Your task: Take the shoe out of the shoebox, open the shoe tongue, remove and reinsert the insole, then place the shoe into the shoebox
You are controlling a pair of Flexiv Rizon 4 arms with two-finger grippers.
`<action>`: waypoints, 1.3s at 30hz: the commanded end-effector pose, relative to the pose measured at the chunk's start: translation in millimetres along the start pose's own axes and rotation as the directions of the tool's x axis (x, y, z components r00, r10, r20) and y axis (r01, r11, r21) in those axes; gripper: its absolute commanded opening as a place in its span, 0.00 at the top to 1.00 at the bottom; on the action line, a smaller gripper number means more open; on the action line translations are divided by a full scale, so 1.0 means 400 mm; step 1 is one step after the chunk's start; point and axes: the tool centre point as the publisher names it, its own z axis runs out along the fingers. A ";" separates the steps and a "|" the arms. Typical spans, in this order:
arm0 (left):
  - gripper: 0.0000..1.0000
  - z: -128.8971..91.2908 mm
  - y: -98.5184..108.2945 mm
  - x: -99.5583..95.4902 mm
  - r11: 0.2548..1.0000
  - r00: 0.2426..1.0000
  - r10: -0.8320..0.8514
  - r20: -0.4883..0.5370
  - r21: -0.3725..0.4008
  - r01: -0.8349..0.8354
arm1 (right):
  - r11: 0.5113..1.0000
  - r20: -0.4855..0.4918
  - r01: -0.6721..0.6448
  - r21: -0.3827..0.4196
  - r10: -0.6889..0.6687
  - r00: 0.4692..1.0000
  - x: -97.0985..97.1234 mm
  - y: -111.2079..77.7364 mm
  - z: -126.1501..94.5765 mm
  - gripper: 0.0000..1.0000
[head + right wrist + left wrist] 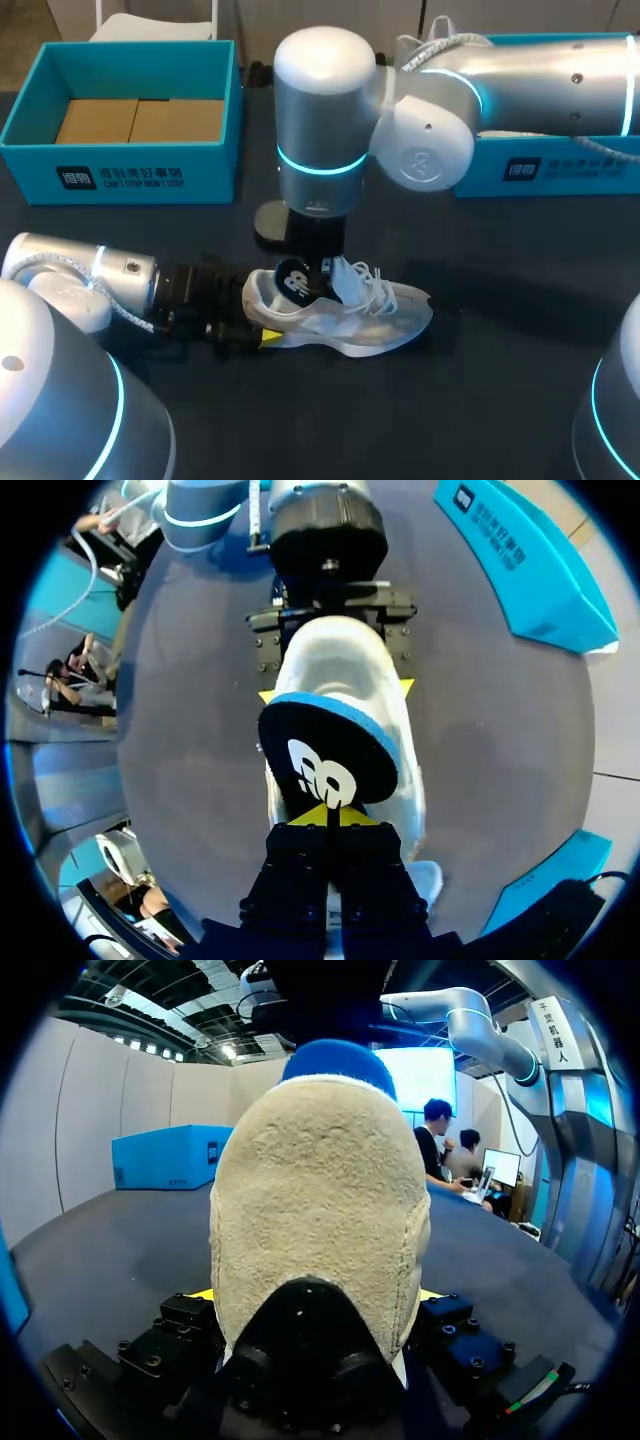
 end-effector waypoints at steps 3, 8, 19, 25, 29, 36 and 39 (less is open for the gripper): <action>1.00 0.004 0.008 -0.005 1.000 1.000 0.000 0.000 0.000 0.000 | 0.999 0.003 0.034 -0.014 -0.034 0.999 -0.010 0.026 -0.030 1.00; 1.00 0.004 0.008 -0.005 1.000 1.000 0.000 0.000 0.000 0.000 | 0.997 0.011 0.061 -0.040 -0.061 0.998 -0.018 0.067 -0.056 1.00; 1.00 0.004 0.008 -0.005 1.000 1.000 0.000 0.000 0.000 0.000 | 0.992 0.035 0.093 -0.084 -0.091 0.995 -0.046 0.138 -0.088 1.00; 1.00 0.004 0.008 -0.005 1.000 1.000 0.000 0.000 0.000 0.000 | 0.990 0.009 0.099 -0.097 -0.099 0.995 -0.047 0.144 -0.078 1.00; 1.00 0.004 0.008 -0.005 1.000 1.000 0.000 0.000 0.000 0.000 | 0.989 -0.008 0.104 -0.104 -0.105 0.994 -0.042 0.141 -0.079 0.39; 1.00 0.004 0.008 -0.005 1.000 1.000 0.000 0.000 0.000 0.000 | 0.988 -0.057 0.117 -0.104 -0.123 0.991 -0.035 0.125 -0.090 0.00; 1.00 0.004 0.008 -0.005 1.000 1.000 0.000 0.000 0.000 0.000 | 0.985 -0.090 0.135 -0.109 -0.145 0.985 -0.038 0.119 -0.099 0.00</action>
